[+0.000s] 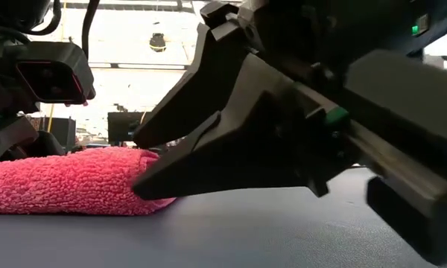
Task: Roll towel
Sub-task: Roll the pink microfiber towel
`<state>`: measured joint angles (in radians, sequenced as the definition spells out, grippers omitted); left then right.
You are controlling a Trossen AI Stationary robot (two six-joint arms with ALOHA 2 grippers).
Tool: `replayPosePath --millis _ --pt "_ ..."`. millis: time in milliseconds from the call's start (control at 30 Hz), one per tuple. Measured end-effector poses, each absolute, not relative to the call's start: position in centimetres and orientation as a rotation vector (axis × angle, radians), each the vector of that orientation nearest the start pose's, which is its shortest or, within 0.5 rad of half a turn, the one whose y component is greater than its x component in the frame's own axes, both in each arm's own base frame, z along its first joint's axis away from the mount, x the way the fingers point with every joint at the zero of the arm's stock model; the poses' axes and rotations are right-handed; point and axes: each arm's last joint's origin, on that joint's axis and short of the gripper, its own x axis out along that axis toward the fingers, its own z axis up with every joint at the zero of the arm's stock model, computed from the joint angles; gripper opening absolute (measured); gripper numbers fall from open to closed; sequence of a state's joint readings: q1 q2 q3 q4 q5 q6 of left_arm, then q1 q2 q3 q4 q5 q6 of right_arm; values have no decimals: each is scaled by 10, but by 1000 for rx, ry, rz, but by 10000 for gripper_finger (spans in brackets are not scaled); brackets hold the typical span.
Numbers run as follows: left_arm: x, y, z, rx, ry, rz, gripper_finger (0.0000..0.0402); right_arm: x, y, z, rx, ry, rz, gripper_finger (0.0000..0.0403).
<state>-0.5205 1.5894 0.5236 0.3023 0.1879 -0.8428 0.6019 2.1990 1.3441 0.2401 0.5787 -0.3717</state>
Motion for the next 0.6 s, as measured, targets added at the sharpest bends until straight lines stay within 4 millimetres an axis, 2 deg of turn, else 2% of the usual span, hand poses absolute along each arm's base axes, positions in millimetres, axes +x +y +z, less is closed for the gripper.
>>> replayPosePath --millis 200,433,600 --pt "227 -137 115 -641 1000 -315 0 393 236 109 -651 518 119 210" --pt "227 -137 115 -643 1003 -318 2 390 242 105 -625 512 66 130" --pt "227 -137 115 -637 1004 -327 22 387 244 103 -546 519 10 77"
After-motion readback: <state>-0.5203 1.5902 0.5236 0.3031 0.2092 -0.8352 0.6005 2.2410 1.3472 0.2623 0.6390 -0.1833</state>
